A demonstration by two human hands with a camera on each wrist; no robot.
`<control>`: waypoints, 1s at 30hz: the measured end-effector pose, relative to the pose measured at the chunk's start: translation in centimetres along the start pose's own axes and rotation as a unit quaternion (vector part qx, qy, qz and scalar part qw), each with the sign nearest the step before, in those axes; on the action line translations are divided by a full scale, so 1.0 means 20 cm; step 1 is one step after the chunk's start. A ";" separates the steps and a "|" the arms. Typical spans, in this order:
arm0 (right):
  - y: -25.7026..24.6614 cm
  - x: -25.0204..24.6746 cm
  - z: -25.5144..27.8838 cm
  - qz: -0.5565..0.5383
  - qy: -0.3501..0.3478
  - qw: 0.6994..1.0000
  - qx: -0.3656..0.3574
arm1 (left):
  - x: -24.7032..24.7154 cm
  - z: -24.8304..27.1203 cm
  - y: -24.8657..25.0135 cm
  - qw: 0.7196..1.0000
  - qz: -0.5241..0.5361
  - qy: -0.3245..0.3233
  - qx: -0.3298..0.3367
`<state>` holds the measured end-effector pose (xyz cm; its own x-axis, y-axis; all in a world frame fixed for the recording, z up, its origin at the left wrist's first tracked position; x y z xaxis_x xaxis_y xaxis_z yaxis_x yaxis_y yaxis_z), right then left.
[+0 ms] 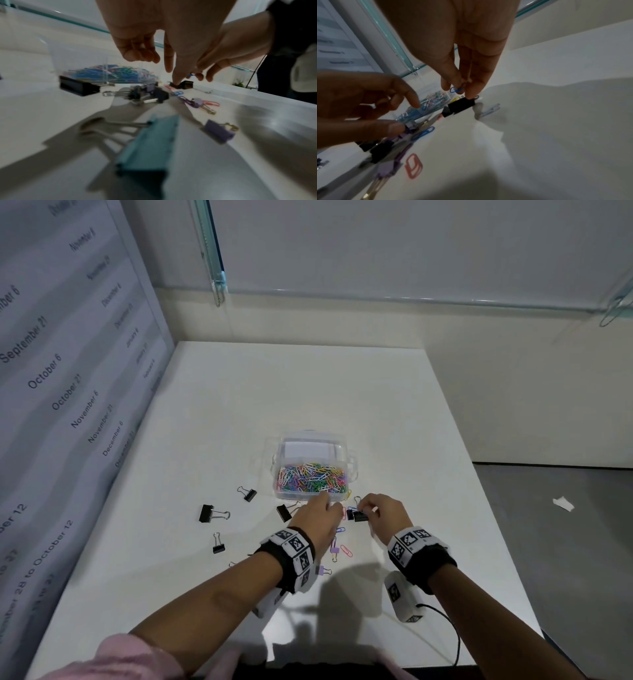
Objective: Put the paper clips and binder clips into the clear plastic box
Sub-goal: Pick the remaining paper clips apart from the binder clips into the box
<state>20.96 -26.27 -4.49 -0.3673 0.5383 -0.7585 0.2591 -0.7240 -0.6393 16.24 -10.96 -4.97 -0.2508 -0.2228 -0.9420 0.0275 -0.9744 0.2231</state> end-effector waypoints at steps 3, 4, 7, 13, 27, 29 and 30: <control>-0.02 0.00 -0.02 0.032 -0.013 0.999 0.001 | 0.03 -0.02 0.05 0.998 -0.027 -0.058 0.026; -0.01 0.00 -0.03 0.038 -0.010 0.999 0.009 | 0.04 -0.02 0.05 0.997 -0.027 -0.071 0.019; 0.03 -0.02 -0.03 0.036 0.011 0.999 0.026 | 0.08 -0.03 0.03 0.998 -0.003 -0.070 -0.002; 0.13 -0.09 0.04 0.018 -0.007 0.999 0.040 | 0.09 -0.06 0.03 0.997 -0.018 -0.075 0.007; 0.19 -0.03 0.11 0.006 -0.092 0.995 0.027 | 0.07 -0.16 0.01 0.992 -0.090 -0.059 0.061; 0.18 -0.02 0.12 0.014 -0.089 0.996 0.011 | 0.07 -0.16 0.01 0.990 -0.100 -0.070 0.064; 0.18 -0.01 0.12 0.019 -0.089 0.996 0.003 | 0.08 -0.16 0.01 0.990 -0.101 -0.078 0.063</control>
<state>19.84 -29.95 -6.28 -0.5100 0.4264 -0.7470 0.2706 -0.7448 -0.6099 18.93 -11.55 -7.22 -0.3858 -0.0073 -0.9225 -0.1575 -0.9848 0.0737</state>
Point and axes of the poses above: each hand's wrist, its own z-axis away from the middle knuckle, its own x-axis out of the palm, y = z × x, the point moved 2 cm from there along -z, towards the middle knuckle, and after that the axes turned 12 degrees about -x, right-handed, at the moved point
